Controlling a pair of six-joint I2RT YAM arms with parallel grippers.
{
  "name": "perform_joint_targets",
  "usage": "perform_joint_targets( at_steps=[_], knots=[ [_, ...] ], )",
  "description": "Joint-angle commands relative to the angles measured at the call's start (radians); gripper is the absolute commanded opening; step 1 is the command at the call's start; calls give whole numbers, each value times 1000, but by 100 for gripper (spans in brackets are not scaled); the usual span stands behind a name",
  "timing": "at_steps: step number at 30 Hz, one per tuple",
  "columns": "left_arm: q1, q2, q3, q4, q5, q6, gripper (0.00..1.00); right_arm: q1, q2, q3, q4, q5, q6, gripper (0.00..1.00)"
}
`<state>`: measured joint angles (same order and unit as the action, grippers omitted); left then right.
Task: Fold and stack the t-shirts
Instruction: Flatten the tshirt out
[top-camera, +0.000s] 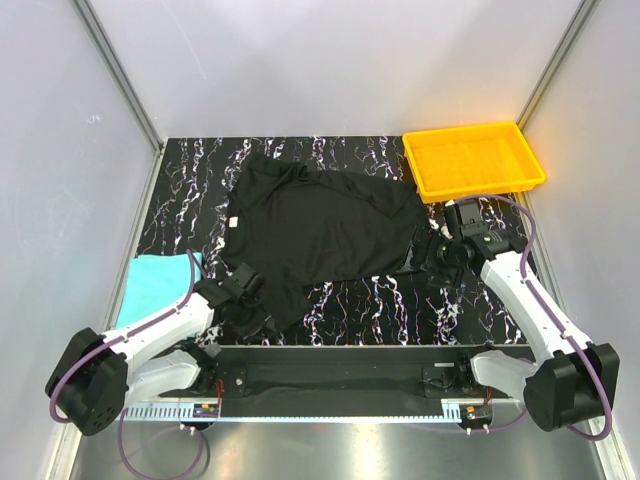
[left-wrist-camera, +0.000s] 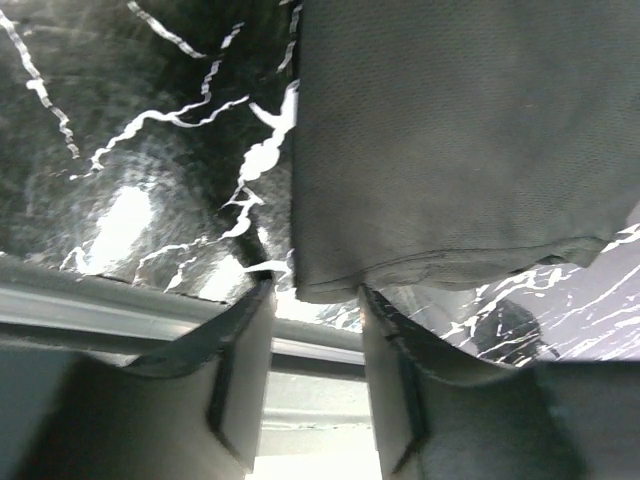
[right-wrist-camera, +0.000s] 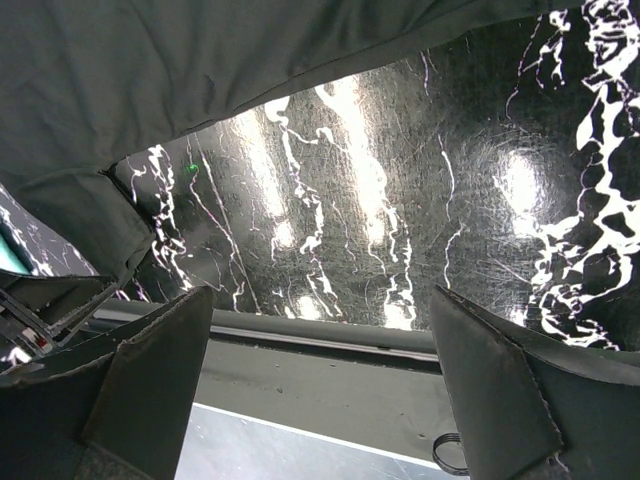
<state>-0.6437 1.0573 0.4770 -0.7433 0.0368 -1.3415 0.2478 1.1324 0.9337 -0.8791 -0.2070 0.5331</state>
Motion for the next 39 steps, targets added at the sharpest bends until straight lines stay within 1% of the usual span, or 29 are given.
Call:
perform_joint_targets(
  at_steps=[1, 3, 4, 7, 10, 11, 12, 13, 15, 17, 18, 19, 20, 21, 22, 23, 24, 28, 31, 32, 33, 35, 39],
  knots=[
    [-5, 9, -5, 51, -35, -12, 37, -4, -11, -3, 23, 24, 36, 96],
    [-5, 15, -15, 64, -34, -10, 31, -4, 4, 1, 25, 20, 64, 96],
    [-4, 17, -21, 70, -34, -8, 23, -4, 12, 5, 25, 18, 71, 96],
    [-2, 26, -41, 90, -31, -2, 12, -4, 43, 25, 25, 21, 91, 97],
    [3, 26, -54, 96, -25, 1, 12, -10, 79, 62, 23, 23, 94, 97],
    [6, 26, -57, 99, -25, 7, 8, -19, 89, 73, 25, 29, 106, 97],
    [16, 24, -55, 98, -22, 22, 0, -45, 110, 74, 26, 32, 131, 97],
    [19, 20, -49, 97, -21, 33, 0, -45, 121, 74, 26, 21, 131, 98],
    [22, 9, -31, 97, -26, 80, 0, -108, 156, 54, 57, -40, 166, 95],
    [24, -3, 14, 94, -28, 138, 0, -154, 176, 10, 124, -75, 214, 89],
    [26, -2, 34, 91, -26, 204, 0, -200, 199, -5, 152, -109, 228, 84],
    [26, 4, 76, 90, -25, 238, 0, -217, 211, -18, 181, -118, 238, 64],
    [24, 9, 95, 87, -17, 270, 0, -231, 225, -33, 224, -127, 249, 52],
    [26, 15, 116, 85, 1, 333, 0, -243, 254, -36, 242, -126, 249, 39],
    [24, 21, 153, 87, 12, 364, 0, -242, 269, -35, 262, -117, 245, 36],
    [26, 21, 169, 85, 24, 411, 0, -242, 286, -36, 267, -98, 239, 38],
    [24, 20, 184, 85, 28, 432, 0, -287, 314, -35, 275, -91, 229, 38],
    [24, -11, 233, 82, 25, 502, 0, -361, 371, -74, 340, -95, 200, 45],
    [29, -25, 241, 76, 34, 539, 0, -372, 424, -78, 383, -97, 179, 49],
    [29, -23, 239, 78, 47, 551, 0, -372, 455, -76, 390, -100, 174, 57],
    [32, -23, 241, 76, 54, 556, 0, -374, 467, -76, 400, -109, 166, 62],
    [39, -20, 241, 76, 75, 571, 0, -375, 495, -82, 425, -106, 145, 68],
    [59, -10, 253, 76, 100, 596, 0, -377, 510, -104, 483, -97, 127, 67]
  ],
)
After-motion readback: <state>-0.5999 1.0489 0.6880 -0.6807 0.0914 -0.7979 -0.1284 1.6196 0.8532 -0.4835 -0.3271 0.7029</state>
